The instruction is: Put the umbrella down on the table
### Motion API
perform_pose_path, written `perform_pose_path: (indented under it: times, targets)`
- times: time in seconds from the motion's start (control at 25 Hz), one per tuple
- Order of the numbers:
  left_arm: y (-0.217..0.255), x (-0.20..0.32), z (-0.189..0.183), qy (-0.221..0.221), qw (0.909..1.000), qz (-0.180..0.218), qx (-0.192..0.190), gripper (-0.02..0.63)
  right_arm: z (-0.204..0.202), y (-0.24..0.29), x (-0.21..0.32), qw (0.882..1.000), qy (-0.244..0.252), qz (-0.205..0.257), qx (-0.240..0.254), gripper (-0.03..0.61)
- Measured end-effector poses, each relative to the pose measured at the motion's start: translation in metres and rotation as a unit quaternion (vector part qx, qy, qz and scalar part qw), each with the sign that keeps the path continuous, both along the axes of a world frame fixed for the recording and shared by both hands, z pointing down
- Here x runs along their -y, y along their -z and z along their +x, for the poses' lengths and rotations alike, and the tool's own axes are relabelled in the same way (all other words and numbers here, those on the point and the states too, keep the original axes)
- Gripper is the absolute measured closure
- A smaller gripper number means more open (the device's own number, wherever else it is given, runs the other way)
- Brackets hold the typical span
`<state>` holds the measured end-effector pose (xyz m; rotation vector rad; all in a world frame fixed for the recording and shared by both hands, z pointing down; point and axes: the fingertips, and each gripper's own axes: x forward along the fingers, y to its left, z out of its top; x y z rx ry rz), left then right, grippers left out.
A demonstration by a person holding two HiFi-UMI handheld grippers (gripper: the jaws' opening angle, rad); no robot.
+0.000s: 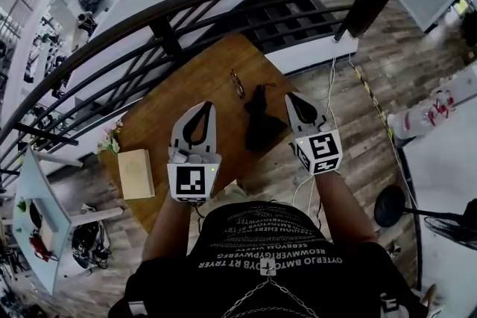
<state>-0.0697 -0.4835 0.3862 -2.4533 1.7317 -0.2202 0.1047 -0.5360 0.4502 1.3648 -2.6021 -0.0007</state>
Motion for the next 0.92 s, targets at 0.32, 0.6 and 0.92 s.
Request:
perform_pose_path:
  times: [0.32,0.6,0.92]
  targets:
    - [0.012,-0.036,0.041,0.0,0.9999,0.01,0.001,0.583,0.035,0.056,-0.045,0.998,0.012,0.066,0.003,0.565]
    - [0.02,-0.072,0.071,0.018,0.9997,0.011,0.014,0.583,0.068,0.05,-0.074,0.998,0.023,0.063,0.015,0.565]
    - [0.027,-0.102,0.086,0.039,0.999,0.007,0.021,0.584,0.082,0.052,-0.097,0.996,0.044,0.07,0.021,0.565]
